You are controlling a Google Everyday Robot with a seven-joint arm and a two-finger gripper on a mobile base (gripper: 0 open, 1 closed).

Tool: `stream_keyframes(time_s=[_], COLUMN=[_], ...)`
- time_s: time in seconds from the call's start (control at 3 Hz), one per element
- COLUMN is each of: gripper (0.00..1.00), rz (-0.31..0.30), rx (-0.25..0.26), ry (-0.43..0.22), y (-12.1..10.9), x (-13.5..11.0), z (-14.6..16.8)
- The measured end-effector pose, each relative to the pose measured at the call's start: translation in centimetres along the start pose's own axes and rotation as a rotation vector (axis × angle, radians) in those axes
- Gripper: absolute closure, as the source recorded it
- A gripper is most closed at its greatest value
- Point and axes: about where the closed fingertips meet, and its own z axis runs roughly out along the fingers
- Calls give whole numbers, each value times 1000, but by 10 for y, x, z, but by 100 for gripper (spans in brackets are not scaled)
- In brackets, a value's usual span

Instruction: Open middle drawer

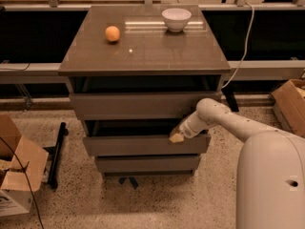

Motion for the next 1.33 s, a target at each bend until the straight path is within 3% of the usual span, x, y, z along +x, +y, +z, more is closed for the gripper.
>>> stream_keyframes(time_s=[1.0,1.33], gripper=[15,0], rz=[0,0], rx=[0,0], ry=[0,0], y=[1,2], x=[-11,-11], z=[-17,-17])
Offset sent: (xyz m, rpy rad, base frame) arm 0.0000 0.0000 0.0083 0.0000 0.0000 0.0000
